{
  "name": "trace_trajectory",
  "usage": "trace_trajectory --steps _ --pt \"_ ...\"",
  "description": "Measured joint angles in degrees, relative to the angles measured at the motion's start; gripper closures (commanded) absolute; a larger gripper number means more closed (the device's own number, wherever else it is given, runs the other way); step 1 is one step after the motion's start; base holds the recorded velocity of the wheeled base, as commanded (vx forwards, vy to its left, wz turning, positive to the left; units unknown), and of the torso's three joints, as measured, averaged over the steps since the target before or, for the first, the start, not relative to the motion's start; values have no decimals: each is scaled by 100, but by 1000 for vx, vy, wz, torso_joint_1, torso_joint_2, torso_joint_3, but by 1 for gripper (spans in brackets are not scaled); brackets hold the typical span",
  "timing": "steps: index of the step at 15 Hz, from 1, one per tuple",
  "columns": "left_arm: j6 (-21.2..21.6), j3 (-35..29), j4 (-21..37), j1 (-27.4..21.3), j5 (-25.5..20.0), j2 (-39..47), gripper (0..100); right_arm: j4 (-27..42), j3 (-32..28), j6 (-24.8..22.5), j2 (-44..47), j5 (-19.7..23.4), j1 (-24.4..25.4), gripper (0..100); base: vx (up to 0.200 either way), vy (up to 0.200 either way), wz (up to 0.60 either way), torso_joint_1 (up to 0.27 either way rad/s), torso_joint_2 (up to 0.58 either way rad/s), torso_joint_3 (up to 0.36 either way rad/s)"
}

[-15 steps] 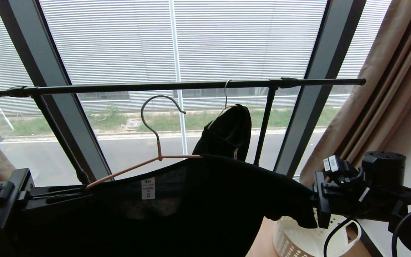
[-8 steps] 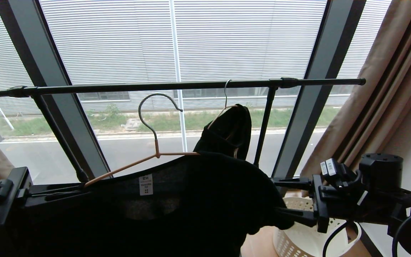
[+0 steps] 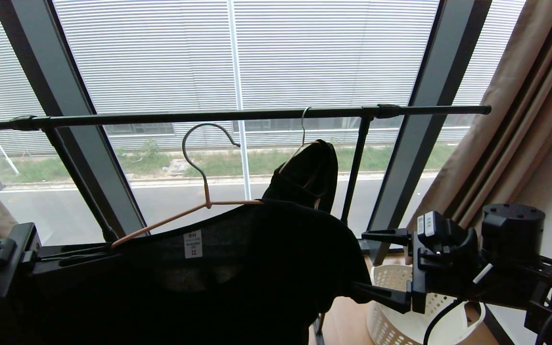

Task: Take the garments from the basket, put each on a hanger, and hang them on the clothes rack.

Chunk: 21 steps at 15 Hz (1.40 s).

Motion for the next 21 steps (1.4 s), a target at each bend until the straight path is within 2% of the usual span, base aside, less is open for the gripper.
trace_trajectory --steps 5,7,10,13,17,21 --pt "0 11 63 24 61 -44 100 29 -112 745 -830 -252 83 0 0 0 0 0 0 0" --pt "24 18 134 22 189 -91 100 24 -176 879 -1005 -463 87 0 0 0 0 0 0 0" --pt "133 -13 396 -38 775 -129 100 27 -215 887 -1084 -692 105 0 0 0 0 0 0 0" --pt "440 -48 602 -63 1128 -127 100 30 -221 890 -1084 -714 163 0 0 0 0 0 0 0" --pt "1262 -89 1207 -50 1843 -80 100 35 -210 890 -1048 -725 196 0 0 0 0 0 0 0" --pt "1469 -91 1297 24 1971 22 100 33 -212 881 -957 -728 199 0 0 0 0 0 0 0"
